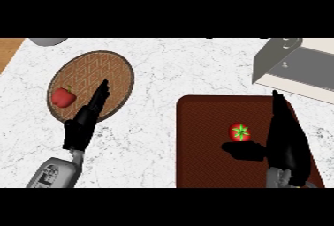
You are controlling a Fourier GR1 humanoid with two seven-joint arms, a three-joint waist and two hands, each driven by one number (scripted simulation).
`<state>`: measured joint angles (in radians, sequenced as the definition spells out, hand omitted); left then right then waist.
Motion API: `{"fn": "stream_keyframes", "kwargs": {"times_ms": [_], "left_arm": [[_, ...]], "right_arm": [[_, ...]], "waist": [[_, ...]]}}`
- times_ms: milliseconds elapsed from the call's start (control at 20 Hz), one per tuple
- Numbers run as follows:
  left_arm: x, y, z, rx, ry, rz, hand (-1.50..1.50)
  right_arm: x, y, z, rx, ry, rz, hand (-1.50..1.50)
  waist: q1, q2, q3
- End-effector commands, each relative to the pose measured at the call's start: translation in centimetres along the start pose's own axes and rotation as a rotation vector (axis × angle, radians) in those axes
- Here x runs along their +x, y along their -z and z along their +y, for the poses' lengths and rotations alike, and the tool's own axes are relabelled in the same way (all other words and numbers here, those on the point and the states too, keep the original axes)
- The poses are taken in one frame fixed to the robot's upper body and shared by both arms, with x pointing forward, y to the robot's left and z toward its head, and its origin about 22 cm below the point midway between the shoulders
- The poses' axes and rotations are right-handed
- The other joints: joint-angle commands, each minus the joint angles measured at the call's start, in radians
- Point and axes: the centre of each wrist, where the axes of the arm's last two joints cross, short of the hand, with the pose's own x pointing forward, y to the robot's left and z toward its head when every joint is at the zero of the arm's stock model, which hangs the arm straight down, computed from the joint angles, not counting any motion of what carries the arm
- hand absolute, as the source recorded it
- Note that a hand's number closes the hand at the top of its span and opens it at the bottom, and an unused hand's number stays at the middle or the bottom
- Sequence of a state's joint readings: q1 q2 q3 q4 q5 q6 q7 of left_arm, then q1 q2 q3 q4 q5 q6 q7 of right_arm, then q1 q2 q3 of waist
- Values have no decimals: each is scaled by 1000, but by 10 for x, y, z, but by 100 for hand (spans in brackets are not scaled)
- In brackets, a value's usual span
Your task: Pick the tomato from the tray and place it in the tiered shelf
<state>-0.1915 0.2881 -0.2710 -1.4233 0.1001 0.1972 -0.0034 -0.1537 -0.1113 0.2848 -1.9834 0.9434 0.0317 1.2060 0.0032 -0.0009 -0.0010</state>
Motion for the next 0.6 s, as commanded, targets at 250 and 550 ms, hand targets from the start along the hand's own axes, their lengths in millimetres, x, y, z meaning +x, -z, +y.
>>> {"fn": "stream_keyframes", "kwargs": {"times_ms": [250, 550], "left_arm": [[7, 9, 4, 15, 13, -13, 0], [-7, 9, -5, -3, -31, -4, 0]], "right_arm": [[18, 16, 12, 21, -25, 230, -150], [12, 22, 3, 16, -47, 231, -150]], "waist": [[1, 1, 0], [-6, 1, 0]]}}
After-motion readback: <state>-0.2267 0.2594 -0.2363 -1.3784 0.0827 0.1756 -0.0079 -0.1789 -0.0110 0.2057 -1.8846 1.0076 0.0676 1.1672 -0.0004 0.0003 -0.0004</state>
